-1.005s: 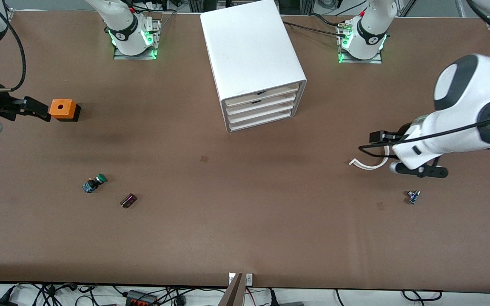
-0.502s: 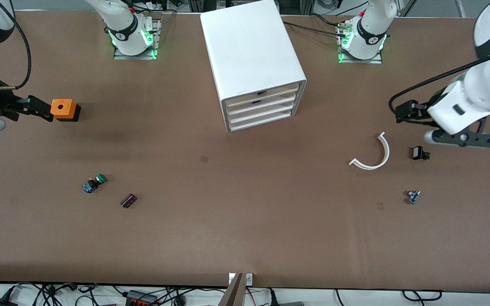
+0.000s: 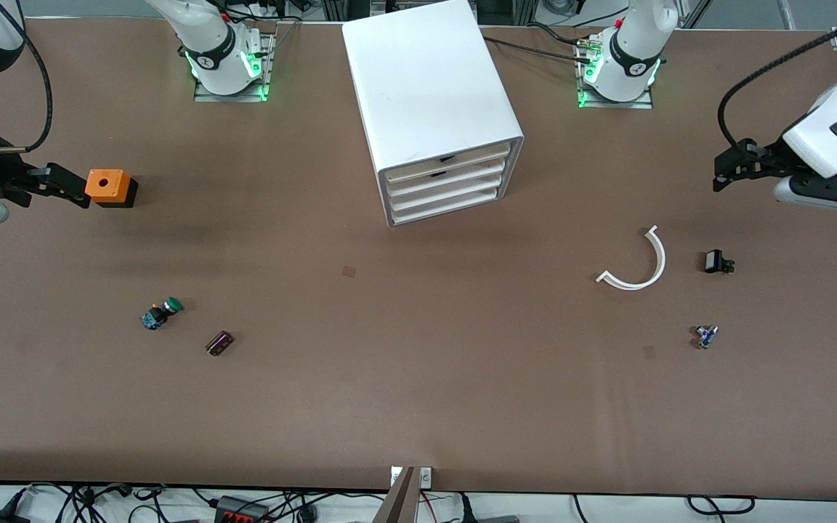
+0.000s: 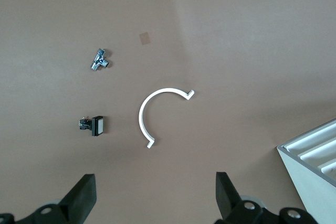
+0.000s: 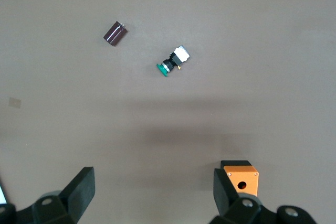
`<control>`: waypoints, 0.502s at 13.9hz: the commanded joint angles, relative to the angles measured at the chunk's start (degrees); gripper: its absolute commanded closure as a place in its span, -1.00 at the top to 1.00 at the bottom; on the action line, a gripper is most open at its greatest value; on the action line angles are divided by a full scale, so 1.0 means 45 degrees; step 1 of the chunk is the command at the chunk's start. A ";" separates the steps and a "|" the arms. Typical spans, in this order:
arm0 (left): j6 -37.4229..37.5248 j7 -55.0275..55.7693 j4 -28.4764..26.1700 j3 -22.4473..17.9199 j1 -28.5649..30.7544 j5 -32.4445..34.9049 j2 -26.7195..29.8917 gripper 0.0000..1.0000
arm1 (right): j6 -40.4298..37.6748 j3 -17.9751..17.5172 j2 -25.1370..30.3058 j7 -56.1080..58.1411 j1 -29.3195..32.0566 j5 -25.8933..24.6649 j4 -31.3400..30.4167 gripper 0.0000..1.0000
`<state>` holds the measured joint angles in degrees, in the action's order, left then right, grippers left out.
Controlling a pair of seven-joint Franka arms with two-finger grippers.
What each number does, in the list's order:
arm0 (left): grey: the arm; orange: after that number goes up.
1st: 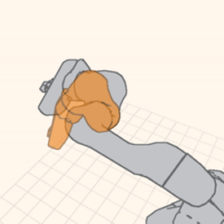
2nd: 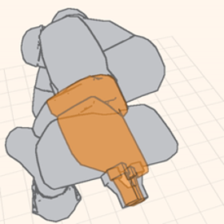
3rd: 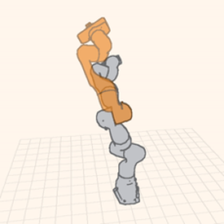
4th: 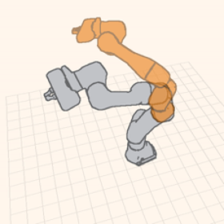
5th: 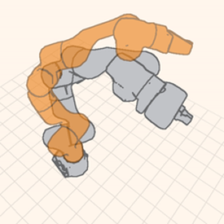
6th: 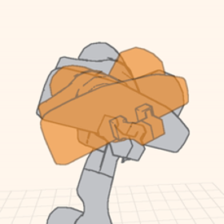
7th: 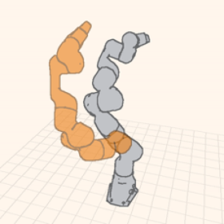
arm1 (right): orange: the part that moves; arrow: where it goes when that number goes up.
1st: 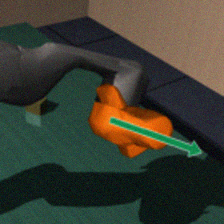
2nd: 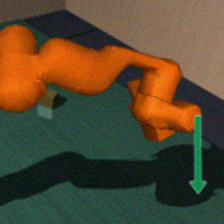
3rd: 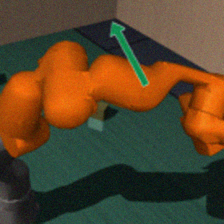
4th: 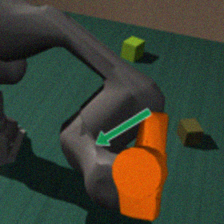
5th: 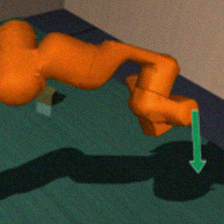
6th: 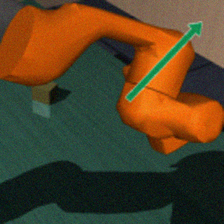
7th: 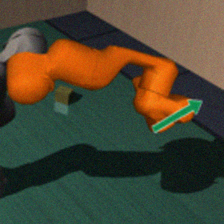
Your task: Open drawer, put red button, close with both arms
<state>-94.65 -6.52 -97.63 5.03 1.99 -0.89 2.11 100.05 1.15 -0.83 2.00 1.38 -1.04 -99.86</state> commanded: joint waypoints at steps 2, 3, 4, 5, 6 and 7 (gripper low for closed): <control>-0.0120 -0.0525 -0.0493 -0.0258 -0.0189 -0.0036 0.0625 1.00 | 0.0032 -0.0218 0.0302 -0.0113 0.0222 -0.0081 -0.0191 1.00; -0.0062 -0.0660 -0.0435 -0.0258 -0.0170 -0.0036 0.0605 1.00 | 0.0032 -0.0218 0.0283 -0.0113 0.0222 -0.0081 -0.0191 1.00; 0.0210 -0.0719 -0.0241 -0.0258 -0.0092 -0.0036 0.0489 1.00 | 0.0032 -0.0218 0.0283 -0.0113 0.0222 -0.0081 -0.0191 1.00; 0.0329 -0.0701 -0.0045 -0.0258 -0.0091 -0.0017 0.0411 1.00 | 0.0012 -0.0218 0.0283 -0.0113 0.0241 -0.0081 -0.0172 1.00; 0.0349 -0.0701 0.0131 -0.0239 -0.0091 -0.0017 0.0274 1.00 | 0.0012 -0.0218 0.0283 -0.0113 0.0222 -0.0081 -0.0171 1.00; 0.0369 -0.0681 0.0248 -0.0219 -0.0091 -0.0036 0.0215 1.00 | 0.0012 -0.0218 0.0263 -0.0113 0.0222 -0.0081 -0.0171 1.00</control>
<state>-94.15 -8.23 -97.92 4.46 1.88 -0.89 3.36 100.05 1.15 -0.83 1.99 1.39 -1.04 -99.86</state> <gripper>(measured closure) 0.000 0.000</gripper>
